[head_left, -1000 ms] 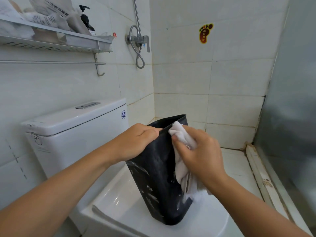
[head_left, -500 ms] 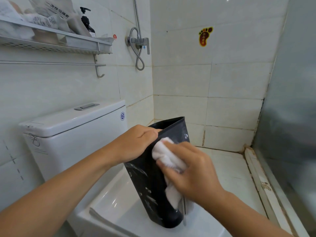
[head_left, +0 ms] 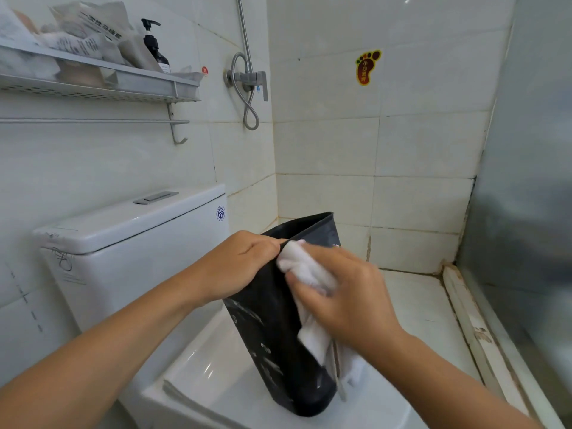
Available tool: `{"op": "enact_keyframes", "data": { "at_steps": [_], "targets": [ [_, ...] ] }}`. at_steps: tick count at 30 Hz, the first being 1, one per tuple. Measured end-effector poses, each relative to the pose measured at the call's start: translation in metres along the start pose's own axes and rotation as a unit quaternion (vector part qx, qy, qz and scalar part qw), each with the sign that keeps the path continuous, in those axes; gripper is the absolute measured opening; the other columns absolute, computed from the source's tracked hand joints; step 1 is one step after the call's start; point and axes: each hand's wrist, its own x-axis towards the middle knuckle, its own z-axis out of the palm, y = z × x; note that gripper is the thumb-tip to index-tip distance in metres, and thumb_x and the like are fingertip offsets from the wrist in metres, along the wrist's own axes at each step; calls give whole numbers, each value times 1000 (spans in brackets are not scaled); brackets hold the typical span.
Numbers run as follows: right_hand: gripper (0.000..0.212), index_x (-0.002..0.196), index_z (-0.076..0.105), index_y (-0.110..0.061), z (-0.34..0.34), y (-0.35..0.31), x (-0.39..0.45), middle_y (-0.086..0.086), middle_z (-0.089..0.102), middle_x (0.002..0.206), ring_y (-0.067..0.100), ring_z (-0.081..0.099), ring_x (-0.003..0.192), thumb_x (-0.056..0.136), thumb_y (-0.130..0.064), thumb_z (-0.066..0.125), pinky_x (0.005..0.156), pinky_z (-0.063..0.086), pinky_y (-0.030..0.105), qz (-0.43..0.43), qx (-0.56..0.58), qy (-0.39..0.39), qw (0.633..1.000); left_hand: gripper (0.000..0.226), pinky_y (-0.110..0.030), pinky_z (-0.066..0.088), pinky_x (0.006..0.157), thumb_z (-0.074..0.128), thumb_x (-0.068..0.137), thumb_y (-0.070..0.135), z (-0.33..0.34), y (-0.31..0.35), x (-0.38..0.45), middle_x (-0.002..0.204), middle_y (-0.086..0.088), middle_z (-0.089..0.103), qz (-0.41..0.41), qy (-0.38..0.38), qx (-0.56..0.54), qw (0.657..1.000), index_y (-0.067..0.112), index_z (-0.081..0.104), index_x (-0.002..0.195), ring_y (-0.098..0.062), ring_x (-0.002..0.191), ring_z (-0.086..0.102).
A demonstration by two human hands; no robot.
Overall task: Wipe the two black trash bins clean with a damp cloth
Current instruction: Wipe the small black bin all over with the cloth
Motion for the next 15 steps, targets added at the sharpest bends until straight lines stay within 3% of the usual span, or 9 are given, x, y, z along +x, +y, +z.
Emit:
{"op": "enact_keyframes", "data": {
  "at_steps": [3, 5, 8, 10, 15],
  "targets": [
    [21, 110, 69, -42, -2, 13, 11, -14, 69, 85, 5, 64, 77, 94, -55, 66, 67, 57, 37, 92, -23, 44, 995, 39, -29, 36, 66, 41, 104, 25, 3, 1, 1, 71, -1, 41, 2, -18, 8, 1000, 3, 45, 73, -11, 69, 41],
    [21, 111, 69, -39, 2, 5, 4, -12, 63, 82, 8, 60, 72, 94, -51, 68, 62, 54, 36, 56, -44, 54, 996, 38, -32, 38, 70, 39, 97, 31, 5, 4, 4, 73, -2, 46, 14, -17, 24, 999, 0, 50, 78, -10, 72, 43],
    [32, 118, 72, -37, 5, -12, -11, -11, 61, 85, 13, 60, 75, 89, -50, 70, 60, 51, 35, -28, 14, -18, 999, 37, -22, 37, 64, 40, 104, 15, 2, 4, 5, 65, 5, 48, 15, 2, 12, 1000, 7, 48, 68, -4, 66, 43],
    [35, 122, 69, -43, 3, -8, -7, -12, 64, 87, 12, 62, 77, 89, -55, 68, 63, 53, 35, -31, 20, -36, 999, 37, -21, 35, 63, 41, 104, 15, 0, 3, 2, 66, 10, 46, 9, 5, 5, 1000, 7, 46, 68, -4, 65, 41],
    [23, 111, 68, -42, 0, 13, 9, -13, 66, 84, 7, 62, 75, 93, -56, 65, 65, 54, 36, 74, -39, 28, 996, 40, -34, 37, 71, 40, 103, 28, 2, 3, 3, 76, 0, 47, 7, -19, 13, 1000, -4, 53, 84, -11, 74, 44]
  ]
}}
